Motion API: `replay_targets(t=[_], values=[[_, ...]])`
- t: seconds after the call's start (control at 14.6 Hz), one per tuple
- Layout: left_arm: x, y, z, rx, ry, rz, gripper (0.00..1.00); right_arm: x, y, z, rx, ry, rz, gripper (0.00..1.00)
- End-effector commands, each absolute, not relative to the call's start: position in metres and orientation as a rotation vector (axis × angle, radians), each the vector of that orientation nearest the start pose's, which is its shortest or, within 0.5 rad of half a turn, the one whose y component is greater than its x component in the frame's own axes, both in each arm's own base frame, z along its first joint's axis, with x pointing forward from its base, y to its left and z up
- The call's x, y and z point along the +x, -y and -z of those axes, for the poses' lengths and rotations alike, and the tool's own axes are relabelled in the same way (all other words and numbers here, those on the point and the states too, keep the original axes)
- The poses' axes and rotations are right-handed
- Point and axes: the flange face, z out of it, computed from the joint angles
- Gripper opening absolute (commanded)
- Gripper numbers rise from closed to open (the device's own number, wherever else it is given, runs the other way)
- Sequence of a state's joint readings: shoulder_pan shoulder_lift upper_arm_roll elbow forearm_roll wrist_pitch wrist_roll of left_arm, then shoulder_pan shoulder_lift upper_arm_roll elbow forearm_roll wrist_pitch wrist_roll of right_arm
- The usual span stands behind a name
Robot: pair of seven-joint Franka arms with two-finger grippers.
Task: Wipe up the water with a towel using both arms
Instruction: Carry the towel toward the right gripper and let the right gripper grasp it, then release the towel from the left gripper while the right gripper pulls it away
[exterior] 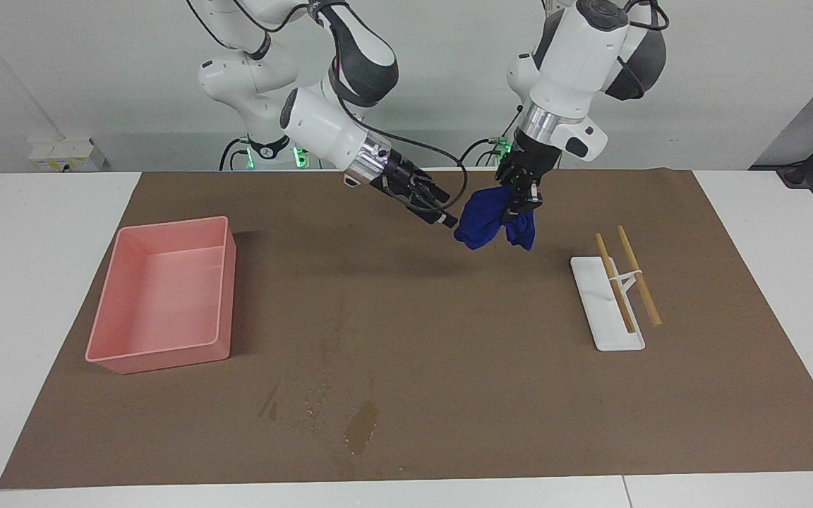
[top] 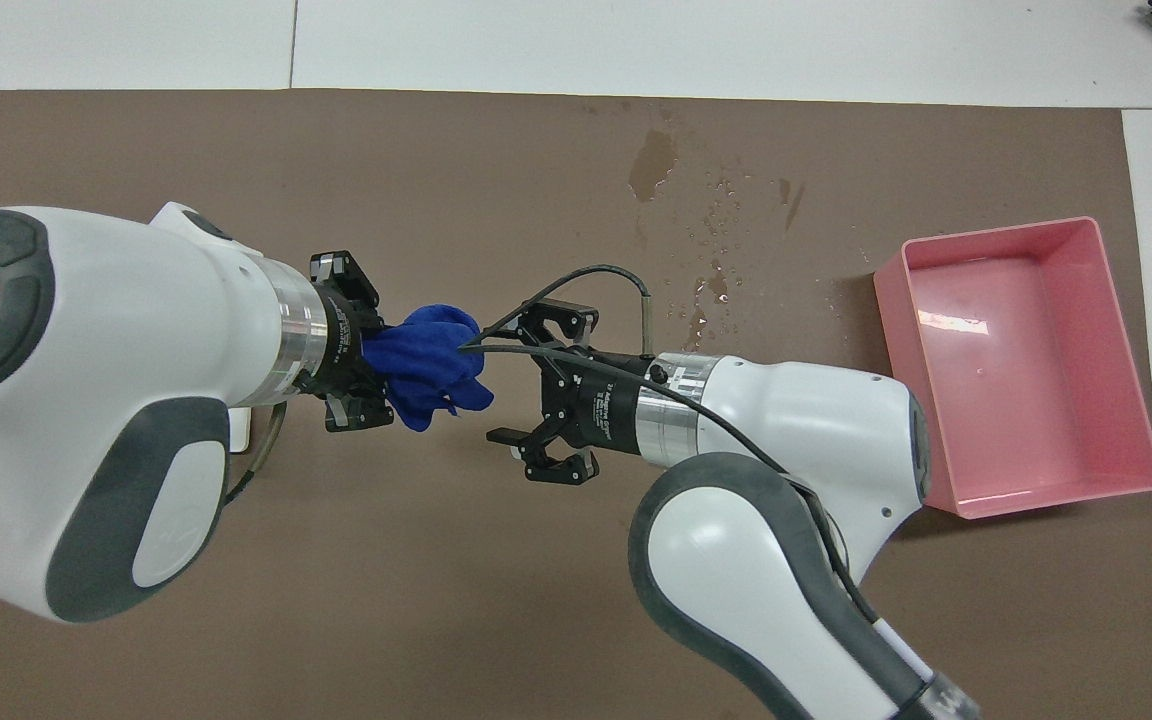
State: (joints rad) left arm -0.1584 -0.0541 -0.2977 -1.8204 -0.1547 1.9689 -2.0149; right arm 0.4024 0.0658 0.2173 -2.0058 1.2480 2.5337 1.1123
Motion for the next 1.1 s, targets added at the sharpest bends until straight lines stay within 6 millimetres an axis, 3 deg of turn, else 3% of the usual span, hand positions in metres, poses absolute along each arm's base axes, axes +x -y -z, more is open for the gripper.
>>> replay_targets(t=[0.0, 0.14, 0.55, 0.62, 0.69, 0.82, 0.89, 1.03], values=[[0.495, 0.273, -0.573, 1.935, -2.134, 0.104, 0.0, 0.506, -0.341, -0.471, -1.578, -1.489, -0.536, 1.0], [0.49, 0.283, -0.573, 1.938, -2.123, 0.107, 0.0, 0.498, -0.355, -0.47, -1.587, -1.483, -0.526, 1.0], [0.485, 0.293, -0.57, 1.911, -2.113, 0.107, 0.0, 0.493, -0.362, -0.469, -1.592, -1.48, -0.509, 1.0], [0.484, 0.294, -0.57, 1.912, -2.112, 0.108, 0.0, 0.493, -0.362, -0.469, -1.598, -1.473, -0.502, 0.89], [0.483, 0.295, -0.569, 1.913, -2.113, 0.11, 0.0, 0.492, -0.363, -0.469, -1.605, -1.465, -0.5, 0.56], [0.482, 0.296, -0.569, 1.917, -2.11, 0.11, 0.0, 0.492, -0.363, -0.47, -1.607, -1.463, -0.502, 0.05], [0.48, 0.299, -0.569, 1.923, -2.105, 0.111, 0.0, 0.492, -0.364, -0.469, -1.612, -1.46, -0.503, 0.0], [0.479, 0.3, -0.569, 1.926, -2.102, 0.111, 0.0, 0.491, -0.364, -0.47, -1.626, -1.45, -0.504, 0.0]])
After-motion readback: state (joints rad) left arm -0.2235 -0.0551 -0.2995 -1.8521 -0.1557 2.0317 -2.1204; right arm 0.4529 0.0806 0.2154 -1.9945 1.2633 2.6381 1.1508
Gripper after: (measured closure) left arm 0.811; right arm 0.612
